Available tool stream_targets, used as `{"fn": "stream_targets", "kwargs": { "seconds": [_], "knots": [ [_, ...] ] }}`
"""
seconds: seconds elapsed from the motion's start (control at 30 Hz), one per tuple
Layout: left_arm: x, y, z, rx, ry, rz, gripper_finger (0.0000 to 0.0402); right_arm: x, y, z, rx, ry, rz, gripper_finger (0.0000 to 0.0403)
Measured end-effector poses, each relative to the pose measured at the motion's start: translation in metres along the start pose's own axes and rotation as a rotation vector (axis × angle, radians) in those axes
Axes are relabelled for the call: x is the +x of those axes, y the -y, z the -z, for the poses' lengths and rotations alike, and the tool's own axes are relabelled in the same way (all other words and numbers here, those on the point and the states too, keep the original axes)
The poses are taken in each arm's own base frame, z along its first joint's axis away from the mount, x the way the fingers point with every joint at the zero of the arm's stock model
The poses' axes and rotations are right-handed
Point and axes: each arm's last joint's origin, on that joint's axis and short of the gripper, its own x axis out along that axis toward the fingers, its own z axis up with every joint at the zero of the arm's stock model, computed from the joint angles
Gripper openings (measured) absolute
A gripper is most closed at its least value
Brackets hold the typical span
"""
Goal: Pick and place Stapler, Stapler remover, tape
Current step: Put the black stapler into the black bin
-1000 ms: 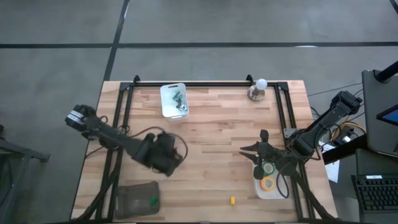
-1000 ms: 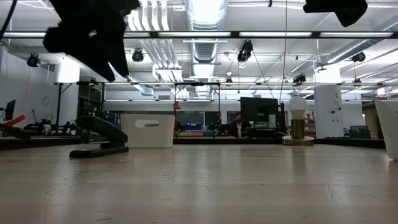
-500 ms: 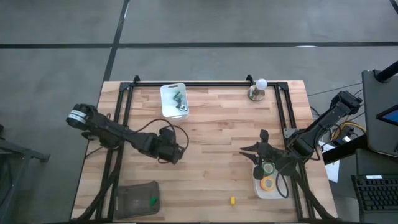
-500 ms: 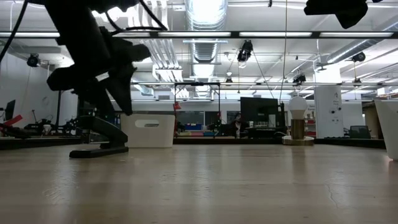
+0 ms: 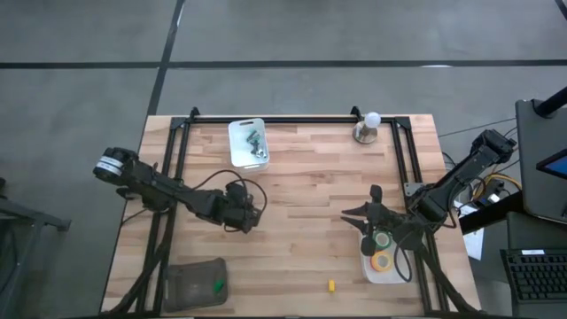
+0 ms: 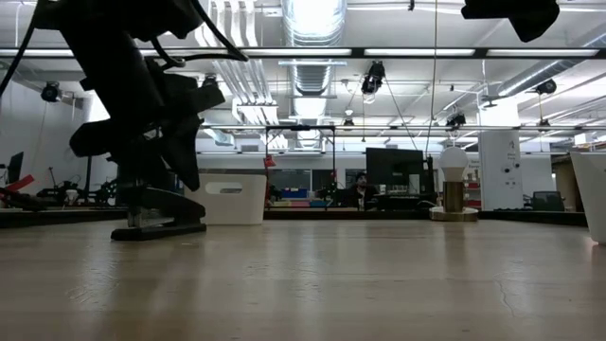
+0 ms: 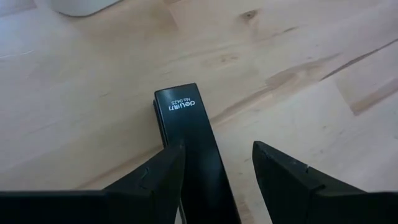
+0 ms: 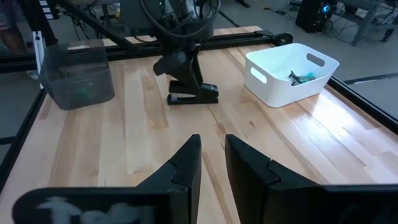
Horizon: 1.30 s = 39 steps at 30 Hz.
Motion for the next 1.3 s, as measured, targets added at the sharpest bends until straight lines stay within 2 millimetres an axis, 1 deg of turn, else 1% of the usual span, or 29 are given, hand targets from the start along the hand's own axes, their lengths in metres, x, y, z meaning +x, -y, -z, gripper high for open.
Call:
{"fn": "stream_targets", "kwargs": {
  "seconds": [0.37,0.6,0.8,1.1,1.3],
  "knots": [
    [-0.004,0.005,-0.006,0.037,0.037,-0.002,0.0193,0.000,0.000,0.000,-0.002,0.000,0.000,0.0057],
    [-0.004,-0.002,-0.005,0.040,0.026,-0.075,0.0193,0.000,0.001,0.002,-0.006,-0.003,0.002,0.0063],
    [-0.004,0.002,-0.005,0.029,0.012,-0.034,0.0193,0.001,0.001,0.002,-0.006,-0.004,0.002,0.0070],
    [0.013,0.003,0.003,0.083,-0.014,-0.085,0.0193,0.001,0.000,0.002,0.000,-0.001,0.001,0.0061],
    [0.014,0.004,0.004,0.102,-0.023,-0.083,0.0193,0.001,0.000,0.002,0.001,0.002,-0.001,0.0057]
  ]
}}
